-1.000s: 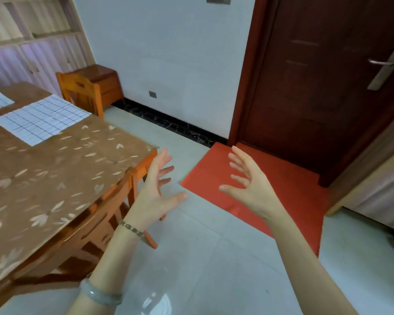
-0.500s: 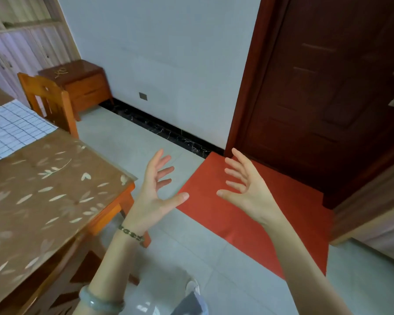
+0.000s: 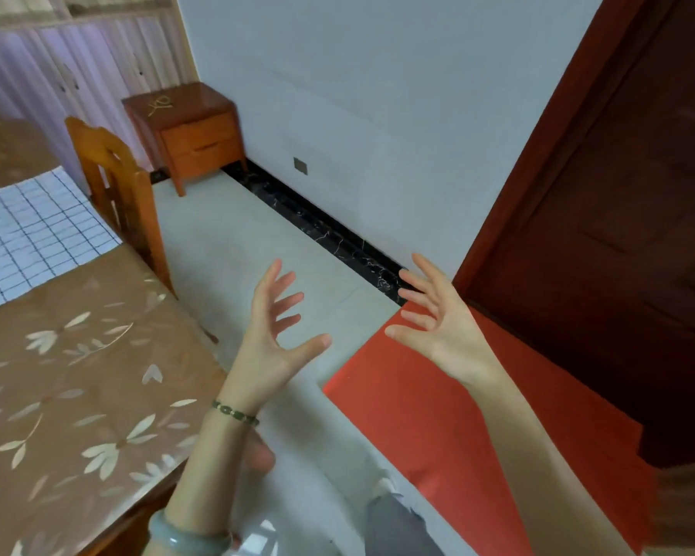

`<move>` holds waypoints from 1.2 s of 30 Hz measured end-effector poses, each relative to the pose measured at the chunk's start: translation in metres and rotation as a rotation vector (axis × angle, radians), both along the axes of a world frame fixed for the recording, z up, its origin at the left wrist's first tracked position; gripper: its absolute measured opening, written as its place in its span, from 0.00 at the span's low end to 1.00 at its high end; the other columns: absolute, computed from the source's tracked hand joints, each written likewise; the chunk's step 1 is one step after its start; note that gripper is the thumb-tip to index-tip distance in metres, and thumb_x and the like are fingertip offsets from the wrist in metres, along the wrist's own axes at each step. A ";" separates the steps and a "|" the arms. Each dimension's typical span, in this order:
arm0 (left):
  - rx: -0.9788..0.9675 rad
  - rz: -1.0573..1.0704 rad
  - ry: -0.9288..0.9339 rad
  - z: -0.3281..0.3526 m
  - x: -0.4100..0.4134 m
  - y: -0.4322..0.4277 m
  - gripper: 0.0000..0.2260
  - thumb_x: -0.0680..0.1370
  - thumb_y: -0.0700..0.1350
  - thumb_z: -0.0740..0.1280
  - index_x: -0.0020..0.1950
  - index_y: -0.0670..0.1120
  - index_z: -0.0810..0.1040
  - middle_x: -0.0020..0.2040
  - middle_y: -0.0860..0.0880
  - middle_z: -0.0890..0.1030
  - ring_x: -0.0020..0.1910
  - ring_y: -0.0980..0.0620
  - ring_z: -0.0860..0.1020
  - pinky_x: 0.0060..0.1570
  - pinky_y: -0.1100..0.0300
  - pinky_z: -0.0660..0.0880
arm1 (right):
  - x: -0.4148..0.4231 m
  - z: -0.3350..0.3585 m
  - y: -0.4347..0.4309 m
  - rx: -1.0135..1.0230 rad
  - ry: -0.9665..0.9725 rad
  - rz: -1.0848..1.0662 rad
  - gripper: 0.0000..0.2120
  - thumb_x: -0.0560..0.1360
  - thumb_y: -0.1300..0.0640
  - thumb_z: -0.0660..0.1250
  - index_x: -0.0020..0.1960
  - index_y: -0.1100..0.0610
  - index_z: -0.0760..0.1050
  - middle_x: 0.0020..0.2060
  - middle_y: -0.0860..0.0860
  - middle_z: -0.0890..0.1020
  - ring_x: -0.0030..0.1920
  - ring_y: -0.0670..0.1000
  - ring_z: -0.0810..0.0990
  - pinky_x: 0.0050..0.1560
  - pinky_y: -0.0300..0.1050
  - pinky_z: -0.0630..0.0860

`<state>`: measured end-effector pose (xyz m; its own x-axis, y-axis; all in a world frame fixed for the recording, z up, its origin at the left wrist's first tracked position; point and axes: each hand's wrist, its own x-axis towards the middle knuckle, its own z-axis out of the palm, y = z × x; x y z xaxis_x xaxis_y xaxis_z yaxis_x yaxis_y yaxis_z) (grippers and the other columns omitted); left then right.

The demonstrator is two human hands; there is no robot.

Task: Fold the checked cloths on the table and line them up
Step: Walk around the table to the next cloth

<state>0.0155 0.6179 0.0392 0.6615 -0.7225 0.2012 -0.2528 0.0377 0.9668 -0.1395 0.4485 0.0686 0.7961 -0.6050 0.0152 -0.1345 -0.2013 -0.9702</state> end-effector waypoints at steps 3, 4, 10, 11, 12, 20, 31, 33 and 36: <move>0.012 0.077 0.001 -0.007 0.037 -0.024 0.46 0.63 0.54 0.75 0.75 0.59 0.53 0.70 0.57 0.65 0.65 0.59 0.72 0.58 0.64 0.72 | 0.053 -0.008 -0.033 0.012 -0.004 0.079 0.43 0.68 0.68 0.74 0.68 0.35 0.58 0.65 0.38 0.70 0.64 0.41 0.72 0.65 0.46 0.72; 0.018 0.099 -0.002 -0.009 0.050 -0.032 0.46 0.63 0.54 0.75 0.75 0.58 0.53 0.70 0.57 0.65 0.65 0.59 0.72 0.58 0.64 0.72 | 0.072 -0.011 -0.045 0.011 -0.006 0.107 0.43 0.68 0.68 0.74 0.68 0.34 0.58 0.64 0.38 0.70 0.64 0.41 0.72 0.64 0.46 0.72; 0.070 0.236 -0.024 -0.010 0.131 -0.097 0.45 0.64 0.56 0.74 0.75 0.60 0.51 0.71 0.55 0.64 0.64 0.63 0.71 0.59 0.66 0.71 | 0.182 -0.018 -0.124 0.044 -0.020 0.271 0.43 0.68 0.67 0.75 0.68 0.36 0.58 0.65 0.41 0.70 0.64 0.39 0.72 0.63 0.41 0.73; 0.080 0.264 -0.028 -0.008 0.144 -0.109 0.46 0.64 0.56 0.73 0.75 0.59 0.51 0.72 0.55 0.64 0.64 0.62 0.71 0.60 0.65 0.71 | 0.201 -0.017 -0.139 0.043 -0.017 0.301 0.43 0.67 0.67 0.75 0.68 0.36 0.58 0.65 0.41 0.70 0.64 0.39 0.72 0.63 0.41 0.73; 0.092 0.289 -0.036 -0.006 0.158 -0.121 0.46 0.65 0.56 0.74 0.76 0.58 0.51 0.72 0.54 0.64 0.65 0.61 0.71 0.61 0.62 0.71 | 0.220 -0.015 -0.153 0.040 -0.016 0.328 0.43 0.67 0.67 0.75 0.69 0.36 0.58 0.65 0.41 0.70 0.64 0.39 0.72 0.63 0.41 0.73; 0.131 0.465 -0.037 0.001 0.245 -0.179 0.46 0.65 0.56 0.74 0.75 0.61 0.50 0.72 0.53 0.63 0.66 0.60 0.70 0.63 0.58 0.72 | 0.342 -0.008 -0.227 0.056 -0.004 0.493 0.42 0.68 0.67 0.74 0.70 0.39 0.58 0.65 0.41 0.70 0.64 0.39 0.72 0.62 0.39 0.73; 0.153 0.659 -0.012 -0.017 0.392 -0.194 0.45 0.67 0.50 0.76 0.75 0.60 0.50 0.71 0.57 0.62 0.65 0.65 0.69 0.60 0.67 0.69 | 0.534 -0.024 -0.258 0.061 0.003 0.674 0.43 0.68 0.68 0.74 0.74 0.45 0.57 0.68 0.47 0.70 0.65 0.44 0.72 0.65 0.46 0.72; 0.143 0.687 -0.005 -0.017 0.428 -0.195 0.46 0.67 0.54 0.76 0.76 0.59 0.50 0.72 0.56 0.62 0.66 0.64 0.69 0.62 0.64 0.69 | 0.578 -0.024 -0.259 0.057 0.002 0.698 0.43 0.68 0.67 0.74 0.73 0.45 0.57 0.68 0.47 0.69 0.66 0.44 0.72 0.65 0.48 0.72; 0.113 0.731 0.017 -0.010 0.482 -0.195 0.47 0.64 0.58 0.74 0.76 0.58 0.50 0.73 0.55 0.62 0.67 0.59 0.69 0.65 0.56 0.70 | 0.645 -0.020 -0.260 0.056 -0.009 0.727 0.43 0.68 0.67 0.75 0.73 0.45 0.57 0.68 0.47 0.70 0.66 0.45 0.72 0.66 0.49 0.72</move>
<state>0.4976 0.4231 0.0297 0.9842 -0.1125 0.1369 -0.1602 -0.2347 0.9588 0.5052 0.1882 0.0485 0.9971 0.0762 0.0082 0.0224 -0.1867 -0.9822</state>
